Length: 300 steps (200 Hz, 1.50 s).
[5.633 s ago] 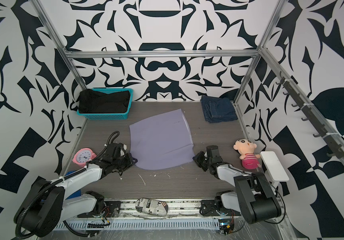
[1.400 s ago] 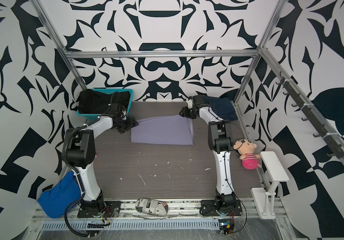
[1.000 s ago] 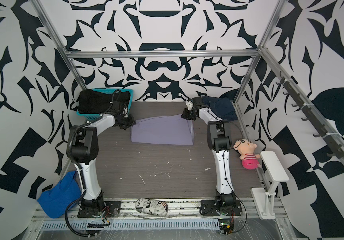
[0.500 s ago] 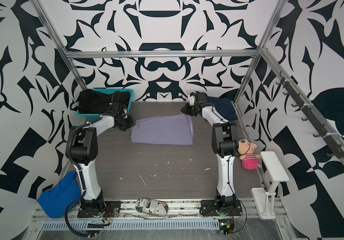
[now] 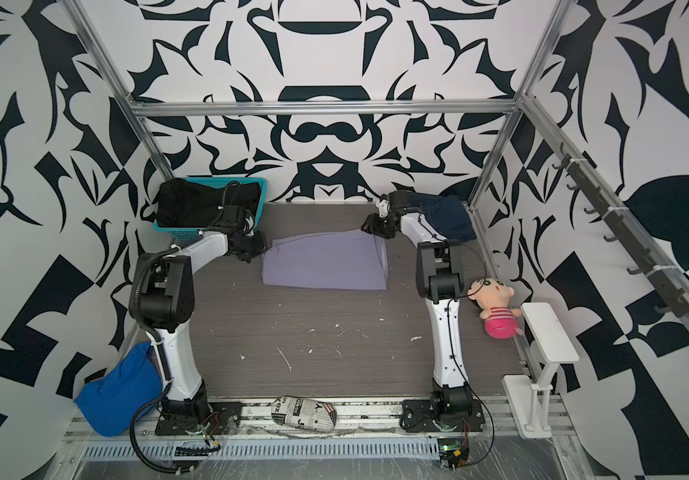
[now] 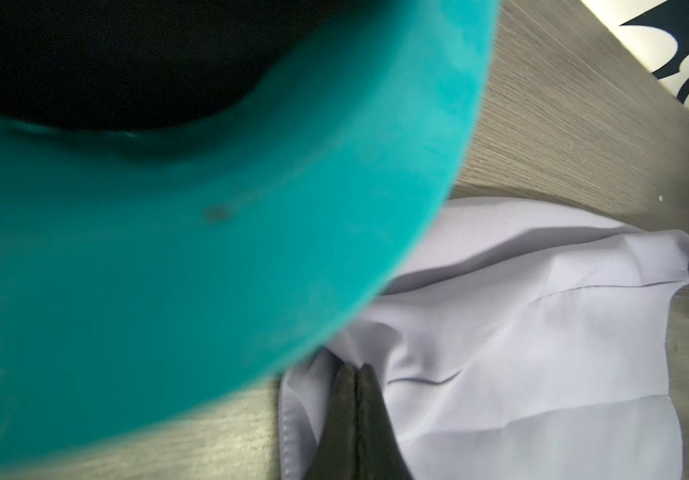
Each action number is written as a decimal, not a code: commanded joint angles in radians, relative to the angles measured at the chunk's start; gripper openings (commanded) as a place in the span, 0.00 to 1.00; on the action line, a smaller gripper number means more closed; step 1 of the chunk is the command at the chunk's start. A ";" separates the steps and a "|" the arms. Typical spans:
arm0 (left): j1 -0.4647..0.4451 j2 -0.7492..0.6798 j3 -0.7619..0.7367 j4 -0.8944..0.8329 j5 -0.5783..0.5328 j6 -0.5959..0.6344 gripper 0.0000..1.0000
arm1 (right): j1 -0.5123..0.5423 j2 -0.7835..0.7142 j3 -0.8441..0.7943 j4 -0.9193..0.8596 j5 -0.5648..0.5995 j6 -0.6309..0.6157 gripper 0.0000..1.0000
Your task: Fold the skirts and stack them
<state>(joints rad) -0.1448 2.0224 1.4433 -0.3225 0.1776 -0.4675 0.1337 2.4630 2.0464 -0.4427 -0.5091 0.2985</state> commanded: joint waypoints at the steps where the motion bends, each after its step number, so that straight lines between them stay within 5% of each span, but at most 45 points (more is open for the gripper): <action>1: 0.007 -0.033 -0.021 0.010 -0.007 -0.003 0.00 | 0.012 -0.029 0.049 -0.018 -0.037 -0.037 0.55; 43: 0.009 -0.029 -0.023 0.015 -0.004 -0.013 0.00 | 0.014 -0.040 0.030 0.009 -0.077 -0.031 0.39; 93: 0.022 -0.067 -0.048 0.027 -0.009 -0.020 0.00 | 0.014 -0.144 -0.035 0.061 -0.056 -0.009 0.00; 212: 0.022 -0.094 0.044 -0.036 0.096 -0.009 0.00 | -0.017 -0.571 -0.471 0.153 0.132 0.136 0.00; 300: 0.010 0.068 0.240 -0.139 0.084 0.037 0.00 | -0.042 -0.378 -0.336 0.134 0.150 0.145 0.00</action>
<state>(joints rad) -0.1398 2.0396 1.6474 -0.3870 0.2680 -0.4557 0.0967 2.0571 1.6459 -0.3141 -0.3840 0.4282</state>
